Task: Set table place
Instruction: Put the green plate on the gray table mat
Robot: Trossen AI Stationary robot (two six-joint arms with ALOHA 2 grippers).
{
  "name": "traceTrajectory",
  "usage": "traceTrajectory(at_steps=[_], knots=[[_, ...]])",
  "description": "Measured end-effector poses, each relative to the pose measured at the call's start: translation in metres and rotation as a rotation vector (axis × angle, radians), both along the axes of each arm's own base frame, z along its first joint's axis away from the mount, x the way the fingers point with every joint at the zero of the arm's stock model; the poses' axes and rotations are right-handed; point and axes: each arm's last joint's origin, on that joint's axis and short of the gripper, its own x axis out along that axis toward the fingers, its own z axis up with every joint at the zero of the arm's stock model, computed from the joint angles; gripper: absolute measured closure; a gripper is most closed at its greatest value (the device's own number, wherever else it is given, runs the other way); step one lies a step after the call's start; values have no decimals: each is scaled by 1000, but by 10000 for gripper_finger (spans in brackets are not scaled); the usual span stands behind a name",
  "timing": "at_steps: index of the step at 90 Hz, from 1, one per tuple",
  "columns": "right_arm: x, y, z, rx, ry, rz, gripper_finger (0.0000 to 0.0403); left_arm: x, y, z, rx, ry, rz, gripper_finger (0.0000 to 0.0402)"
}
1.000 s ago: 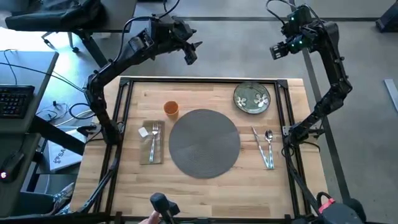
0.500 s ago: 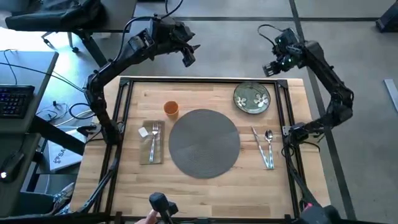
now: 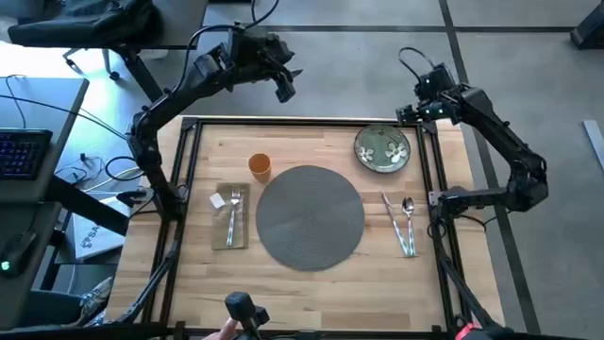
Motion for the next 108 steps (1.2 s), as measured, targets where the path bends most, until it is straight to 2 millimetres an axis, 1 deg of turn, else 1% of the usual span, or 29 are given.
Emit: traceTrajectory(at_steps=[6, 15, 21, 33, 53, 62, 73, 80, 93, 108], knots=[[3, 0, -4, -12, 34, -15, 148, 0, 0, -1, -5, 7, 0, 179], [12, -6, -16, 18, 143, -36, 154, -1, 0, -1, -9, 14, 0, 179], [15, -10, -25, 95, 203, -27, 160, -1, 0, -1, -10, 14, 0, 179], [16, -25, -35, 274, 237, -7, 168, -1, 0, -1, -9, 14, 0, 179], [12, -39, -31, 367, 141, 1, 169, -1, -1, -2, -13, 16, -5, 179], [8, -43, -29, 455, 103, 20, 170, -1, -1, -2, -21, 19, -12, 179], [7, -49, -40, 597, 75, 19, 176, -1, -1, -4, -34, 37, -13, 179], [8, -51, -46, 641, 98, 17, 182, -2, -2, -7, -49, 61, -12, 179], [9, -51, -63, 667, 103, 1, 186, -4, -3, -10, -68, 92, -7, 179], [13, -42, -70, 612, 143, 7, 187, -5, -3, -12, -77, 108, -6, 179]])
